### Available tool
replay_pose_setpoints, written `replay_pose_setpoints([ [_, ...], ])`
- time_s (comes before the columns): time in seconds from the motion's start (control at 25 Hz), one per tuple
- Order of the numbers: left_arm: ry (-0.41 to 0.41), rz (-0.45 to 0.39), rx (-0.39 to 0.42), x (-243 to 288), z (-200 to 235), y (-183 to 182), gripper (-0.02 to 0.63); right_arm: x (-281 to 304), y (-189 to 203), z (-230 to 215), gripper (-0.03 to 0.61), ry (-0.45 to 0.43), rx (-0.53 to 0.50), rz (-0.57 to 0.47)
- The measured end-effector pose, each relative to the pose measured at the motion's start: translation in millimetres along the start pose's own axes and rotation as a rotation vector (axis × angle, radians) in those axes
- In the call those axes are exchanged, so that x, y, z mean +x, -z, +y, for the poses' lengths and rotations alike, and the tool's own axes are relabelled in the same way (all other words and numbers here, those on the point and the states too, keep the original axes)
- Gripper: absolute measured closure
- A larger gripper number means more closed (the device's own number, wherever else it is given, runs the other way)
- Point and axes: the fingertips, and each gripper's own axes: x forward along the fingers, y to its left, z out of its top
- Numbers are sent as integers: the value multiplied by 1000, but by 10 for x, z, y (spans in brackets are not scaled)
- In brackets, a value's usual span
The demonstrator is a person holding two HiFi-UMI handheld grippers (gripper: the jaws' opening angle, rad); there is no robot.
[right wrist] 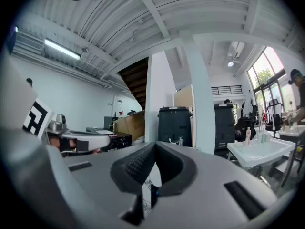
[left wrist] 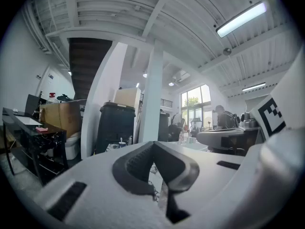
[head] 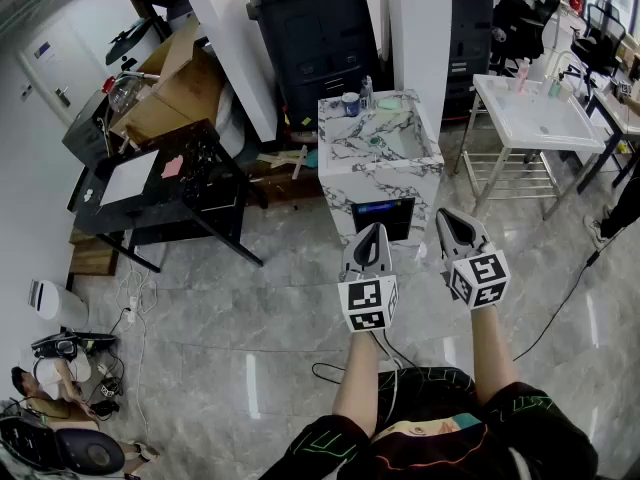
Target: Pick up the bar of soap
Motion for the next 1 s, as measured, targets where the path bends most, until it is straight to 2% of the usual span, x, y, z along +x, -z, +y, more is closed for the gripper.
replay_pose_setpoints([
  [0.28, 12, 1, -15, 62, 28, -66, 606, 23, 44, -65, 574, 52, 4, 32],
  [0.52, 15, -16, -37, 121, 85, -125, 607, 21, -68, -194, 574, 73, 9, 8],
  [0.68, 7, -38, -45, 162, 186, -194, 606, 123, -131, -194, 574, 64, 1, -3],
  [1.0, -68, -73, -65, 239, 578, -315, 606, 521, -411, -118, 574, 7, -26, -49],
])
